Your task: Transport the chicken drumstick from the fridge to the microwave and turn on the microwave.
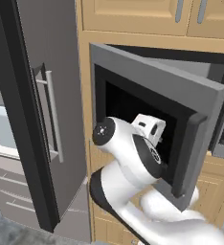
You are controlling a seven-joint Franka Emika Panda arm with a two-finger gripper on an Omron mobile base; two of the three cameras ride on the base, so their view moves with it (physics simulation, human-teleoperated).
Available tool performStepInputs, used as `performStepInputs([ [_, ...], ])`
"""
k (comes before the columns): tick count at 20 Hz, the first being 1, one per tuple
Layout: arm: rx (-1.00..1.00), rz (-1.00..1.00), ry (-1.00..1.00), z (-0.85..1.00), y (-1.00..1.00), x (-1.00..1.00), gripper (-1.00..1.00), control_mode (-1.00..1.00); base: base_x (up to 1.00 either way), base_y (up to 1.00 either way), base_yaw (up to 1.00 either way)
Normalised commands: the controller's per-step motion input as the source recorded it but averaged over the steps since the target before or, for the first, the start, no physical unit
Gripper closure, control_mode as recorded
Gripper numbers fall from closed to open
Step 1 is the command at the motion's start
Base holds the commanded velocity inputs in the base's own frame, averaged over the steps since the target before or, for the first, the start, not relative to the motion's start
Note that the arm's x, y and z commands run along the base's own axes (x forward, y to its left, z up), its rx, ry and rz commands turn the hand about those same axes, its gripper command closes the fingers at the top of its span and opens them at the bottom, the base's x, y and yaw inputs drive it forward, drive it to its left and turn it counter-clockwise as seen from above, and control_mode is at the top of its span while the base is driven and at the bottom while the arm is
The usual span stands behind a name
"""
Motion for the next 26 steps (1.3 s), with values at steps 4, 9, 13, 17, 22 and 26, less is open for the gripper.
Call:
performStepInputs([
  [4, 0.27, 0.08, 0.0, 0.01, -1.0, 0.38, -1.0, -1.0, 0.0, 0.0, 0.0],
  [9, 0.22, 0.07, 0.0, 0.0, -1.0, 0.49, -1.0, -1.0, 0.0, 0.0, 0.0],
  [13, 0.15, 0.05, -0.02, 0.0, -0.99, 0.59, -1.0, -1.0, 0.0, 0.0, 0.0],
  [17, 0.04, 0.02, -0.14, 0.0, -0.6, 0.54, -1.0, -1.0, 0.0, 0.0, 0.0],
  [22, -0.04, 0.0, -0.3, 0.0, -0.03, 0.25, -1.0, -1.0, 0.0, 0.0, 0.0],
  [26, -0.1, 0.0, -0.33, 0.0, 0.0, 0.21, -1.0, -1.0, 0.0, 0.0, 0.0],
])
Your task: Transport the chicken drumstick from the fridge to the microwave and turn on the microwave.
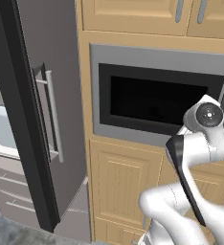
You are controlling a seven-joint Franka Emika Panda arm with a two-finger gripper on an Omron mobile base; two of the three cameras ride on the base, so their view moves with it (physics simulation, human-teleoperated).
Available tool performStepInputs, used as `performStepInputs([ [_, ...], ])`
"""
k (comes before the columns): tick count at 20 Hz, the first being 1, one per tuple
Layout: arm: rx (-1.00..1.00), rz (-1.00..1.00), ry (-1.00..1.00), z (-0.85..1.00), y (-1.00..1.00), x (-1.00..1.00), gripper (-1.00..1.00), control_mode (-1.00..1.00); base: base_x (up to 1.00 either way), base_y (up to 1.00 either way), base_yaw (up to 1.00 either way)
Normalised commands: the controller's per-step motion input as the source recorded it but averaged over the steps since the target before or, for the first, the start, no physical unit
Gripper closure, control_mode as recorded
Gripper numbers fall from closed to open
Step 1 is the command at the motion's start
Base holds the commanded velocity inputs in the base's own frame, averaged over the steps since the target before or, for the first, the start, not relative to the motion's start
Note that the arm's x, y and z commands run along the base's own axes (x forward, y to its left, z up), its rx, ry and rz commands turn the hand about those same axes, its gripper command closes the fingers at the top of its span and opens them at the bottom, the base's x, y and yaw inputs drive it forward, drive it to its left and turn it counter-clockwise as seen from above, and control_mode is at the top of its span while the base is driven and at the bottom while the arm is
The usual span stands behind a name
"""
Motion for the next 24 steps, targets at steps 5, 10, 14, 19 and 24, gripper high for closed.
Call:
performStepInputs([
  [5, -0.06, 0.0, -0.29, 0.0, -0.01, 0.25, -1.0, -1.0, 0.0, 0.0, 0.0],
  [10, 0.0, 0.0, -0.22, -0.03, -0.28, 0.39, -1.0, -1.0, 0.0, 0.0, 0.0],
  [14, 0.0, 0.0, -0.14, -0.01, -0.26, 0.2, -1.0, -1.0, 0.0, 0.0, 0.0],
  [19, 0.0, 0.0, -0.01, 0.09, 0.0, 0.0, -1.0, -1.0, 0.0, 0.0, 0.0],
  [24, 0.0, 0.0, 0.08, 0.34, 0.27, -0.31, -1.0, -1.0, 0.0, 0.0, 0.0],
])
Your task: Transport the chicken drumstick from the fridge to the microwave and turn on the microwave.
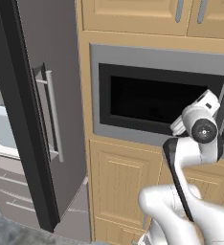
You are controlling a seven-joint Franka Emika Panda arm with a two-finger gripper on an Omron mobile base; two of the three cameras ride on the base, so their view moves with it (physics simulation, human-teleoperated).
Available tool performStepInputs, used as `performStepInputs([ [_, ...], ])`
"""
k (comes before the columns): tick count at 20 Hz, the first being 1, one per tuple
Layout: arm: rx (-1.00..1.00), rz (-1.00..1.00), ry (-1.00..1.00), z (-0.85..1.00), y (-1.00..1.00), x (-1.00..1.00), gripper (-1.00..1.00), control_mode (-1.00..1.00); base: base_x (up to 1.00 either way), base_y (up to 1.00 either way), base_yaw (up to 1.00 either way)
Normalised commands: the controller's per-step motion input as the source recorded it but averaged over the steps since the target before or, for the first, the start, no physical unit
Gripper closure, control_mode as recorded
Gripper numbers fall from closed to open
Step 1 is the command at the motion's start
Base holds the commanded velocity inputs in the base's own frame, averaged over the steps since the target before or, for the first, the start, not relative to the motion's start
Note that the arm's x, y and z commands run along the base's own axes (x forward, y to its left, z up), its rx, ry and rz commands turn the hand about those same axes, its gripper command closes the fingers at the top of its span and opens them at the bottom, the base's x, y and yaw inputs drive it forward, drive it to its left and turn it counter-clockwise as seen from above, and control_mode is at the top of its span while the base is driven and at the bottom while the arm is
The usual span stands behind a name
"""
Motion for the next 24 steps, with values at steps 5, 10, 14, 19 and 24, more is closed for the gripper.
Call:
performStepInputs([
  [5, 0.0, 0.1, 0.14, 0.56, 0.64, -0.75, -1.0, -1.0, 0.0, 0.0, 0.0],
  [10, 0.0, 0.06, 0.04, 0.36, 0.5, -0.97, -1.0, -1.0, 0.0, 0.0, 0.0],
  [14, 0.0, 0.0, 0.0, 0.06, 0.06, -1.0, -1.0, -1.0, 0.0, 0.0, 0.0],
  [19, 0.0, 0.0, -0.1, 0.0, -0.04, -1.0, -1.0, -1.0, 0.0, 0.0, 0.0],
  [24, 0.01, 0.01, -0.1, -0.01, -0.3, -0.69, -1.0, -1.0, 0.0, 0.0, 0.0],
])
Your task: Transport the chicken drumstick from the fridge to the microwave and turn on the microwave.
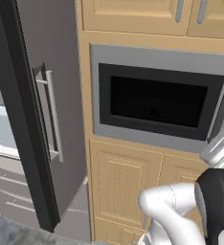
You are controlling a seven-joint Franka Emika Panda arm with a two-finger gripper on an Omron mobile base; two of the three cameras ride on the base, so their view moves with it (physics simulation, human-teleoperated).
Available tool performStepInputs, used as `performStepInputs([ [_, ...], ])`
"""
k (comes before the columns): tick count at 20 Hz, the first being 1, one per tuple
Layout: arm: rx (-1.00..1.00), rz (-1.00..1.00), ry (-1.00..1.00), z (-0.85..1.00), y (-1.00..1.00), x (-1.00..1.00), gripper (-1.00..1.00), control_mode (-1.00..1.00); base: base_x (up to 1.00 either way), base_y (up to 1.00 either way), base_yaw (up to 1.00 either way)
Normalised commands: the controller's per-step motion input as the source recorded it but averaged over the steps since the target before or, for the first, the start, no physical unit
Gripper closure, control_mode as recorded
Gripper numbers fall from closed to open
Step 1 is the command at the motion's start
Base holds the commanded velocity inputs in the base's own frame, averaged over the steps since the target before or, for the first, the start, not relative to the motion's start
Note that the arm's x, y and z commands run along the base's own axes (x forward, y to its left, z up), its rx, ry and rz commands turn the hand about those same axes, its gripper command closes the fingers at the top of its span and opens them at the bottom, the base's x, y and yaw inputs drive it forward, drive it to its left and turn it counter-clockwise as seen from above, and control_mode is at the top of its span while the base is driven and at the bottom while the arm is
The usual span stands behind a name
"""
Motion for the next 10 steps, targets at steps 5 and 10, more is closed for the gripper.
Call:
performStepInputs([
  [5, 0.12, 0.0, -0.15, -0.32, -0.82, -0.26, -1.0, -1.0, 0.0, 0.0, 0.0],
  [10, 0.21, 0.04, -0.16, -0.58, -1.0, -0.13, -1.0, -1.0, 0.0, 0.0, 0.0],
])
